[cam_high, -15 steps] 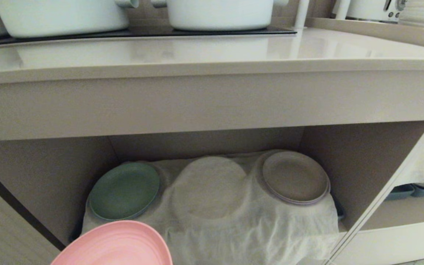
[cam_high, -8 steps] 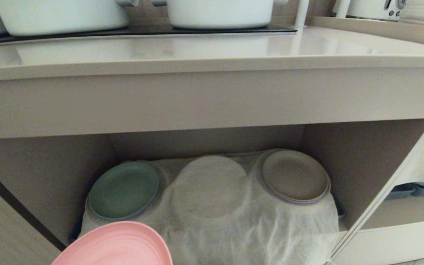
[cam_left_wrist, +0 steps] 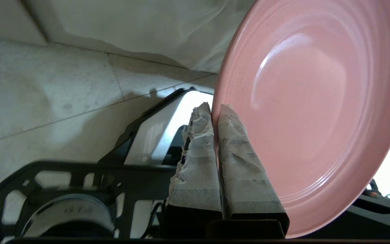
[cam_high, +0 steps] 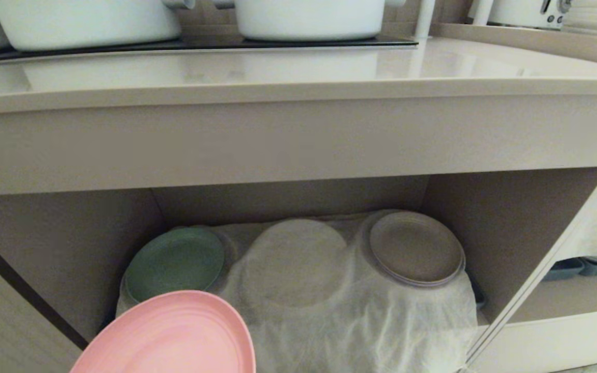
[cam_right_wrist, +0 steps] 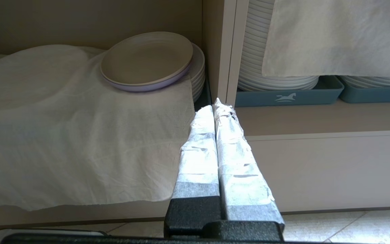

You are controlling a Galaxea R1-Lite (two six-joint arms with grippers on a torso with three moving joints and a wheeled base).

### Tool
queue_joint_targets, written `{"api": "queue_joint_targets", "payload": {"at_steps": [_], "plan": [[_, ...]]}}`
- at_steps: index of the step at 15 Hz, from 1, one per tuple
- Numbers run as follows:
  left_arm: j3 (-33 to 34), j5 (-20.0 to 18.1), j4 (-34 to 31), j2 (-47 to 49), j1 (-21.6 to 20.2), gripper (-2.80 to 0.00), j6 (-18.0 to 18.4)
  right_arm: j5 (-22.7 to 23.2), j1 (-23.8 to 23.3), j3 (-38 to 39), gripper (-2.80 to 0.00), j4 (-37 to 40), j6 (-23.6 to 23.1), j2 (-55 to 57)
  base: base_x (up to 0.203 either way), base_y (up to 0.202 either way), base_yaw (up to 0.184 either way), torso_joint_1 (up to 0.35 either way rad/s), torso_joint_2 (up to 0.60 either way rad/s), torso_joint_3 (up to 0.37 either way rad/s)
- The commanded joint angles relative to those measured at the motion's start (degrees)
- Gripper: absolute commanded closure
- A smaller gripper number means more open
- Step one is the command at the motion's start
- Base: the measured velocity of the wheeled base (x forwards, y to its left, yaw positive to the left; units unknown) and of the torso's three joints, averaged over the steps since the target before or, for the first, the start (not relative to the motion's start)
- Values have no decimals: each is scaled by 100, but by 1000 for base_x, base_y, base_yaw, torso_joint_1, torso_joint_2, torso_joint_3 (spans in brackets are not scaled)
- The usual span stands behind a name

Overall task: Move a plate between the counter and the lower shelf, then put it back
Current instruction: Put the plate in the cupboard

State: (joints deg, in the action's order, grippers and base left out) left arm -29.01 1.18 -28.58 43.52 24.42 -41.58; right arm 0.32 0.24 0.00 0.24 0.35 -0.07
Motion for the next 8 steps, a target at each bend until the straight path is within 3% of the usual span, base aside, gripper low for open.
{"api": "queue_joint_targets", "payload": {"at_steps": [1, 5, 8], "plan": [[43, 5, 138, 263, 150, 0, -25, 3, 2, 0, 0, 2, 0, 7, 0, 0, 0, 0, 0, 0], [76, -4, 395, 701, 186, 0, -33, 3, 2, 0, 0, 2, 0, 7, 0, 0, 0, 0, 0, 0], [98, -234, 697, 1026, 186, 0, -34, 3, 2, 0, 0, -7, 0, 7, 0, 0, 0, 0, 0, 0]]}}
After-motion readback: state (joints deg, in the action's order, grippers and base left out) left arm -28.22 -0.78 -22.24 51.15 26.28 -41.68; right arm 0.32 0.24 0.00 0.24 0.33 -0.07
